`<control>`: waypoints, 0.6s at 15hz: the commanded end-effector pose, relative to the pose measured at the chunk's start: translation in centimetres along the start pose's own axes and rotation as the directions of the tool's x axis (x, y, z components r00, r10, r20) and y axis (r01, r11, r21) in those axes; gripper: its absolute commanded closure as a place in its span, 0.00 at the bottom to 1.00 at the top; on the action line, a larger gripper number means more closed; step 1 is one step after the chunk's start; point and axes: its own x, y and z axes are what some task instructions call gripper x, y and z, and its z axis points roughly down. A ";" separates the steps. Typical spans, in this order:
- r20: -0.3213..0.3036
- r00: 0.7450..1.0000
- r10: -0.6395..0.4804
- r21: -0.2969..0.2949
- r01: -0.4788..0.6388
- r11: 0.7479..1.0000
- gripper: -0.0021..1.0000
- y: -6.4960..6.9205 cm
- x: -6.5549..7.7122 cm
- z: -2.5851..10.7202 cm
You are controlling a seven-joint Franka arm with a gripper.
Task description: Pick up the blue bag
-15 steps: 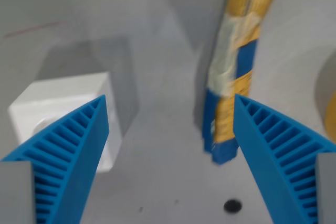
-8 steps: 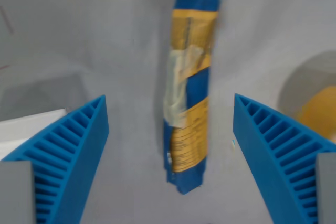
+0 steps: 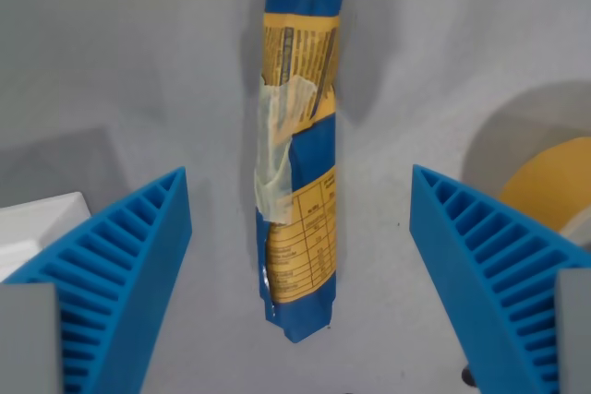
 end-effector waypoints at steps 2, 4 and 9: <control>-0.060 0.998 -0.006 0.064 0.010 0.998 1.00 -0.3 0.0 1.9; -0.060 0.998 -0.006 0.064 0.010 0.998 1.00 -0.3 0.0 1.9; -0.060 0.998 -0.006 0.064 0.010 0.998 1.00 -0.3 0.0 1.9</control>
